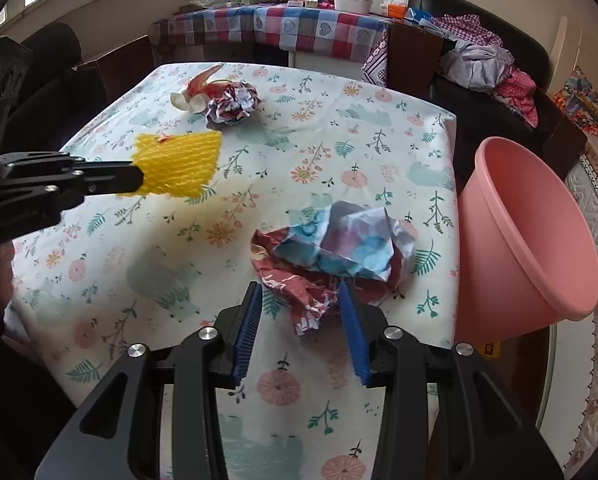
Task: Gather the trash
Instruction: 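Close the left tool on the yellow foam net and lift it, then carry the held paper and yellow foam net over the pink bucket, then open both tools to drop the paper and foam net into the bucket, then move both tools back over the table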
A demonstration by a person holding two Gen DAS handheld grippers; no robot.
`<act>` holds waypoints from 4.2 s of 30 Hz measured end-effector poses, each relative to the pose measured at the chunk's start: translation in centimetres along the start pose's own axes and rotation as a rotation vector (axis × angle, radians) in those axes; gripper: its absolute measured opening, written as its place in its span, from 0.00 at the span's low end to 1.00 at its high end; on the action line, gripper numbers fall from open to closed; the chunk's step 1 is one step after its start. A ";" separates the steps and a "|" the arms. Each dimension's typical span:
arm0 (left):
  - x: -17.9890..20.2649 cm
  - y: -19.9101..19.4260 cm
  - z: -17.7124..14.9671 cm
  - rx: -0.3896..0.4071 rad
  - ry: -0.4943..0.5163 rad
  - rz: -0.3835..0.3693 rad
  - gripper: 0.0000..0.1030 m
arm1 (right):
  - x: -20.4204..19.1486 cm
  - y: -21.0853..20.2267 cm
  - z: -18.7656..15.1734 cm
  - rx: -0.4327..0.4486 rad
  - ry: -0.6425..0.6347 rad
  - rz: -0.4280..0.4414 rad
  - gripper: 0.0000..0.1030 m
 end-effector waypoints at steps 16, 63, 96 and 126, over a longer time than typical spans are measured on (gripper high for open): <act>1.1 0.0 1.3 0.024 -0.022 -0.016 0.07 | 2.0 -4.7 0.9 0.209 0.163 0.062 0.09; 21.8 16.2 10.9 0.028 0.254 -0.226 0.07 | 23.1 -5.0 0.6 0.399 0.716 -0.169 0.09; 22.4 14.8 11.3 0.064 0.171 -0.293 0.52 | 23.8 -4.8 0.6 0.333 0.681 -0.271 0.47; 8.5 2.8 7.2 0.142 0.070 -0.085 0.52 | 9.1 -4.5 4.9 0.354 0.444 -0.134 0.55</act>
Point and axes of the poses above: each gripper's, at about its wrist camera, not at the fingertips, and y roughly the way its jaws point, x to its right, z to its top, the point moved 6 cm from there along y, roughly the way its jaws point, and after that the axes turned 14 degrees about x, right-handed, at the moved point
